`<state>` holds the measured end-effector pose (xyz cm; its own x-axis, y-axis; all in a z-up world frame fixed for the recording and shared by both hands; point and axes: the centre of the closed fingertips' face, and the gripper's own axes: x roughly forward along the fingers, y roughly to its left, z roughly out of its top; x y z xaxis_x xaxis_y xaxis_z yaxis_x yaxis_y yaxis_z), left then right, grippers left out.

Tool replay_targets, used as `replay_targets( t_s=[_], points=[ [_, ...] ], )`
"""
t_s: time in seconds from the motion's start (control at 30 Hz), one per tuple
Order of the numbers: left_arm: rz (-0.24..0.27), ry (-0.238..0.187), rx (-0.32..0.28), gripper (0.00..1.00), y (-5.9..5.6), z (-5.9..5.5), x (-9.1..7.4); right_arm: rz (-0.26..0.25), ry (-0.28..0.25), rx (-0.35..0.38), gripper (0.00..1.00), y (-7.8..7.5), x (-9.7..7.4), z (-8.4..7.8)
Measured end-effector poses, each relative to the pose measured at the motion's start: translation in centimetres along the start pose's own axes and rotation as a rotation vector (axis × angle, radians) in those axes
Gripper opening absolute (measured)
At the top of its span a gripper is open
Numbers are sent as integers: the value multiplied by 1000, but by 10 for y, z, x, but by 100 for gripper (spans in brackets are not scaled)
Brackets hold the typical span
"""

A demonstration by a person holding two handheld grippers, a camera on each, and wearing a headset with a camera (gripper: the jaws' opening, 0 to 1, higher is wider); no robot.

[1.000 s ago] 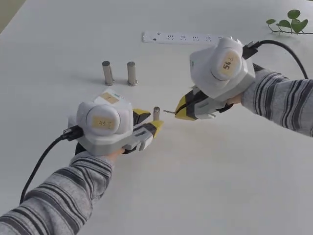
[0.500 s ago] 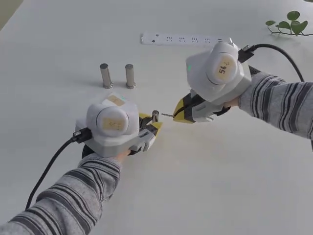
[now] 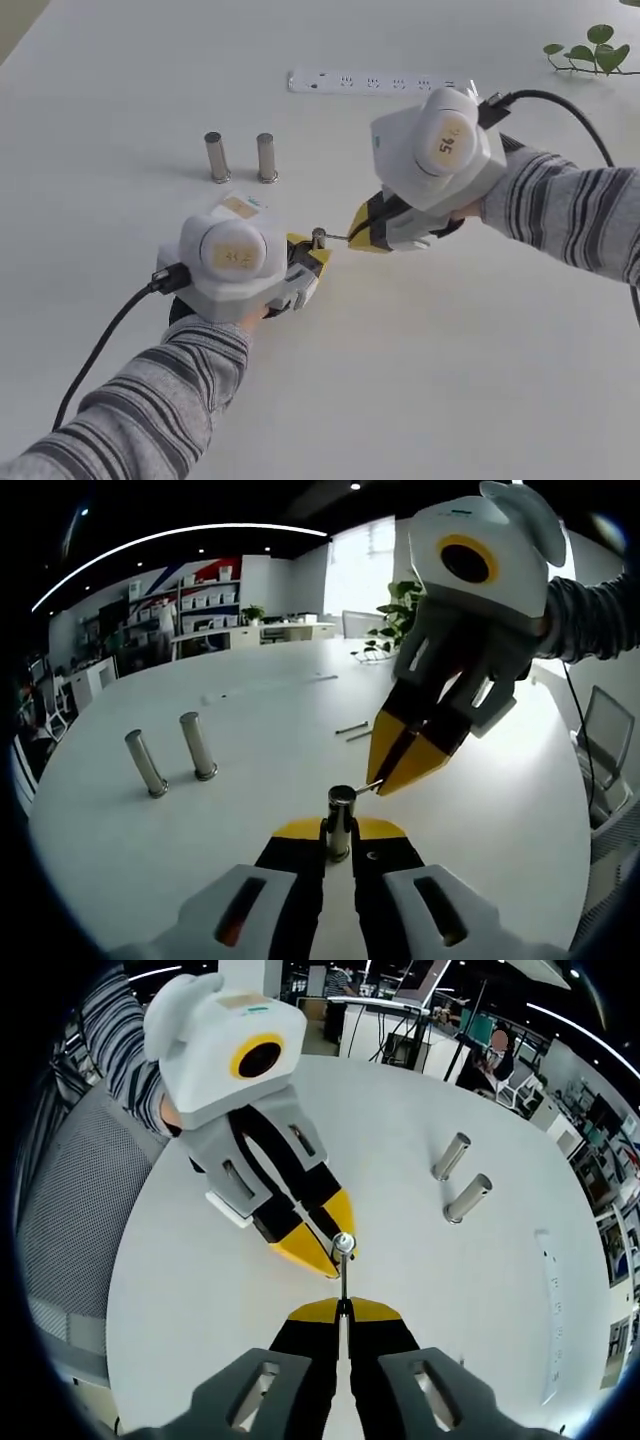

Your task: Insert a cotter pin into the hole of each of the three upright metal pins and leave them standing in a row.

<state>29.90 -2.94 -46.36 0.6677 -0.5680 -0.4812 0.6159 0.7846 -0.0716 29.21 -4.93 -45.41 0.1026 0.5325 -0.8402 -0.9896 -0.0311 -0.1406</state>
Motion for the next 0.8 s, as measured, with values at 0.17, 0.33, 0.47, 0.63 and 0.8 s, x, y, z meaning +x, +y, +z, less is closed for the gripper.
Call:
replay_targets(
  t_s=[0.17, 0.33, 0.47, 0.63, 0.8],
  points=[
    [-4, -1, 13, 6, 0, 0, 0, -8, 7, -28, 0, -2, -1, 2],
    [-9, -1, 19, 5, 1, 1, 1, -10, 0, -35, 0, -2, -5, 5],
    [-12, -3, 22, 5, 2, 1, 1, -10, -4, -49, 0, -2, -5, 9],
    [-11, -4, 24, 5, 2, 2, 2, -8, -13, -39, 0, -3, -4, 14],
    [2, -8, -4, 5, 3, 1, 2, -10, -12, -2, 0, -4, -2, 15]
  ],
)
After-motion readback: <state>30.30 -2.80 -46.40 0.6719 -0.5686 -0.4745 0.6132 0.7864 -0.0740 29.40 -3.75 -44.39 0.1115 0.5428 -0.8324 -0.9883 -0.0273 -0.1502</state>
